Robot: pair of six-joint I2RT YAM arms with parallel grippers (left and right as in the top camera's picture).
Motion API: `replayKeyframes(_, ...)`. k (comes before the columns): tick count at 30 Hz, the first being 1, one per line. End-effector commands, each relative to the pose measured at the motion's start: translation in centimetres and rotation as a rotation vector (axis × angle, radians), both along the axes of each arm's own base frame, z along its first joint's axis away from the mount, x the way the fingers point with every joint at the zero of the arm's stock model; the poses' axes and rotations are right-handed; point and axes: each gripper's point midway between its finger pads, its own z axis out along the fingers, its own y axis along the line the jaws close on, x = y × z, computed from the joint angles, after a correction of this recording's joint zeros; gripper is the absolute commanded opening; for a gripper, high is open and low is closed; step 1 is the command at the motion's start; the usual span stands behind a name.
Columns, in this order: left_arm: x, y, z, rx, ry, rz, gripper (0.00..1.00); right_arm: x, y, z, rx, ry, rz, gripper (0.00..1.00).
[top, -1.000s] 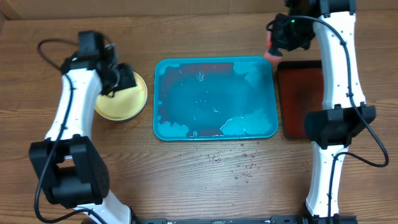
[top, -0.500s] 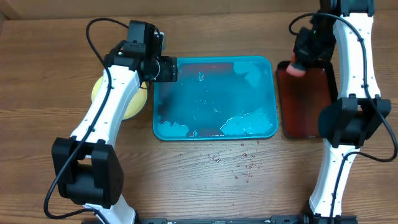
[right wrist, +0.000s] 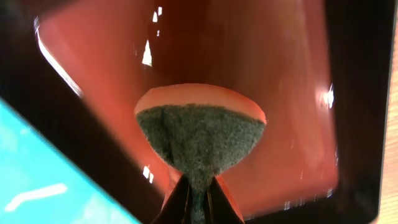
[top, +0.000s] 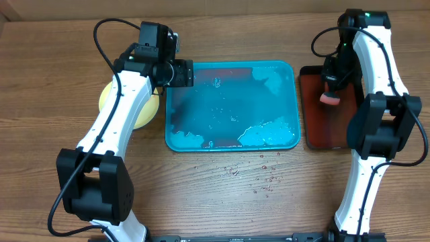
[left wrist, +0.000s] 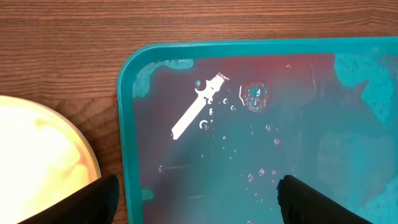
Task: Clean dirty plates on tray and stack at the side
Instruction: 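Move the sponge with the right gripper onto the dark red tray and release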
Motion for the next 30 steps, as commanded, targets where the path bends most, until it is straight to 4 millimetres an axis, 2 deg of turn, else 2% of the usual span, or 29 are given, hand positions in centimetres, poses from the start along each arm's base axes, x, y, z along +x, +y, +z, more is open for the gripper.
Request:
replayKeyframes(1, 0.3, -0.2, 1.6, -0.008, -0.04, 0.004, 0.83, -0.1, -1.1, -0.8, -0.036, -0.008, 0.069, 0.04)
replayKeyframes(5, 0.3, -0.2, 1.6, -0.008, -0.04, 0.003, 0.85, -1.1, -1.0, -3.3, -0.025, 0.031, 0.109, 0.04)
replayKeyframes(9, 0.3, -0.2, 1.5, -0.008, -0.037, 0.003, 0.87, -1.1, -0.1, -4.7, 0.031, 0.022, 0.144, 0.04)
replayKeyframes(14, 0.3, -0.2, 1.5, -0.008, -0.037, 0.003, 0.9, -0.4, 0.3, -4.7, 0.053, -0.01, 0.143, 0.08)
replayKeyframes(18, 0.3, -0.2, 1.5, -0.008, -0.038, 0.003, 1.0, -0.5, 0.7, -3.5, 0.077, -0.018, 0.14, 0.15)
replayKeyframes(22, 0.3, -0.2, 1.6, -0.008, -0.04, 0.003, 1.0, 0.2, 1.0, -0.1, 0.086, -0.103, 0.142, 0.22)
replayKeyframes(24, 0.3, -0.2, 1.6, -0.008, -0.04, 0.003, 1.0, 0.4, 1.2, 2.7, 0.088, -0.169, 0.145, 0.25)
replayKeyframes(25, 0.3, -0.2, 1.5, -0.008, -0.039, 0.003, 1.0, 0.3, 1.4, 5.4, 0.088, -0.23, 0.148, 0.28)
replayKeyframes(30, 0.3, -0.2, 1.5, -0.007, -0.039, 0.003, 1.0, -1.2, 1.7, 13.0, 0.067, -0.393, 0.157, 0.59)
